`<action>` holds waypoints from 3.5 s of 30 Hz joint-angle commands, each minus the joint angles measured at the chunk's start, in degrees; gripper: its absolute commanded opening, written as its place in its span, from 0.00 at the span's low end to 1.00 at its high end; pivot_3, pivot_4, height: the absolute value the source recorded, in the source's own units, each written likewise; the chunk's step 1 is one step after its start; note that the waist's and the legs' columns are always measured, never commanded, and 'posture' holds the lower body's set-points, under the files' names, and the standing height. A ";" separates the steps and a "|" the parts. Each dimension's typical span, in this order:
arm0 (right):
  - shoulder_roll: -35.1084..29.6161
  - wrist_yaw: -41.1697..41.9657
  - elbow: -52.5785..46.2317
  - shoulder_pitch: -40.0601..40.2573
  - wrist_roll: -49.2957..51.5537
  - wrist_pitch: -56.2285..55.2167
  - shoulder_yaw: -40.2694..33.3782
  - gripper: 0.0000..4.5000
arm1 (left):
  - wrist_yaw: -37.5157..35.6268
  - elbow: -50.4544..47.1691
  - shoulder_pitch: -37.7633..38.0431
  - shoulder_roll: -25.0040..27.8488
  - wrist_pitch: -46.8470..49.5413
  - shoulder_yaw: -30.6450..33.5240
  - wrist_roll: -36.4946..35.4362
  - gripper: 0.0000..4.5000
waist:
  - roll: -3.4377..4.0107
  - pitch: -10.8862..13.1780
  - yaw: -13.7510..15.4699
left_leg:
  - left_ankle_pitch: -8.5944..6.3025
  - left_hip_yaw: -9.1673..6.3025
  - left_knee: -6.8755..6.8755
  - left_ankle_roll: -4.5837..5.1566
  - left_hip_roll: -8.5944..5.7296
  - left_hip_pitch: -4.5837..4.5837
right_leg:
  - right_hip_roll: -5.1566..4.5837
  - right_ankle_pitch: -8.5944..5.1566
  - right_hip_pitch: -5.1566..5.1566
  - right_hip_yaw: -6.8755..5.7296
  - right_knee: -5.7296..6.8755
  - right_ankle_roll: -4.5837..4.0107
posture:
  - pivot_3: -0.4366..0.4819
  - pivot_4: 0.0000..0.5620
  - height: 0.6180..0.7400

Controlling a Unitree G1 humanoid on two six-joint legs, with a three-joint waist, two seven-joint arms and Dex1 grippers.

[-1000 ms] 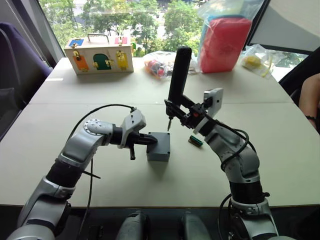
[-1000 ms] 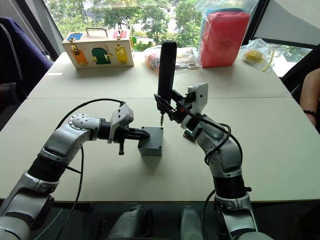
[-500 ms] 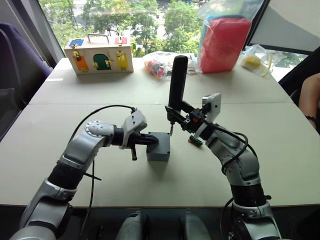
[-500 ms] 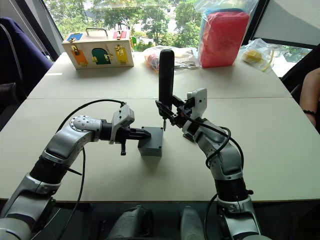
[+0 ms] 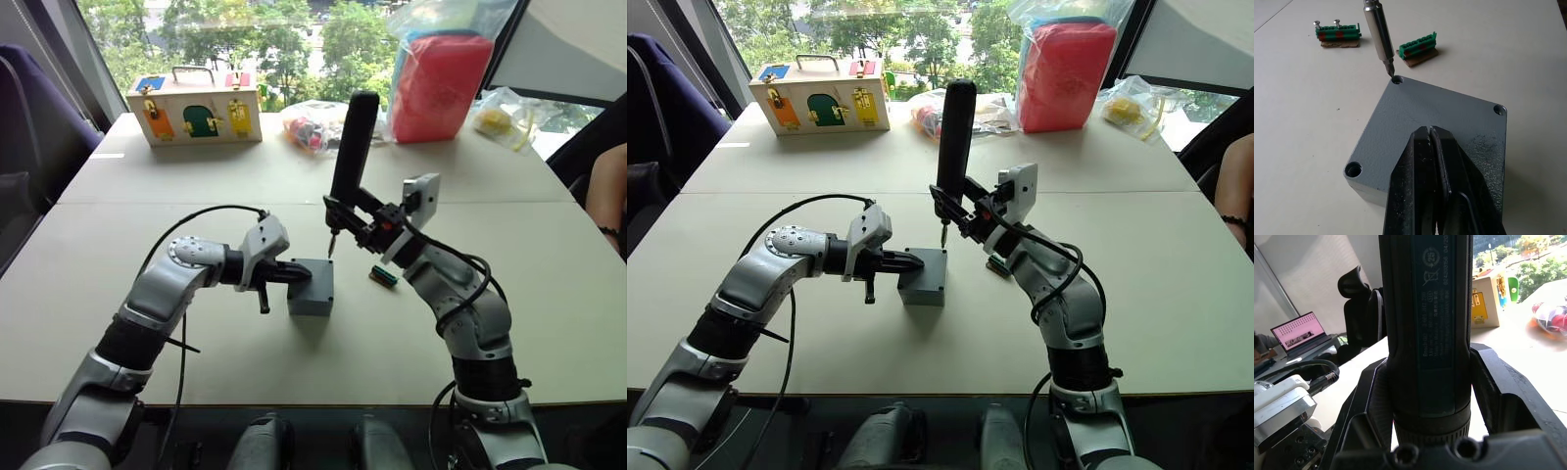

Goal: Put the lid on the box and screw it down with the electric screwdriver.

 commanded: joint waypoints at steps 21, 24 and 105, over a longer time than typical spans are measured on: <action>-2.03 1.11 4.56 6.18 -9.29 -8.23 6.19 0.42 | -0.80 -0.08 0.24 0.04 -0.04 -1.43 1.65 0.00 | -0.20 -0.14 0.05 | -0.06 0.00 -0.05 0.08 0.01 0.76 | -0.04 -0.06 0.74 0.01 -0.13 -0.08 | 0.48 0.27 1.00; -1.74 0.83 5.02 6.65 -9.76 -9.21 6.75 0.42 | -0.96 -0.10 0.19 0.01 0.06 -1.50 1.67 0.00 | -0.26 -0.24 0.05 | -0.10 -0.01 -0.11 0.12 0.00 1.02 | -0.22 -0.13 0.96 0.01 -0.14 -0.18 | 0.48 0.27 1.00; -41.58 -27.16 21.75 -6.36 38.44 64.39 -16.77 0.42 | -5.25 -9.05 -4.21 0.28 0.02 -0.52 -4.94 0.00 | 0.05 -0.06 -0.17 | -0.10 0.02 -0.20 0.18 -0.13 -0.05 | -0.53 -0.16 -0.06 -0.08 -0.21 -0.27 | 0.48 0.27 1.00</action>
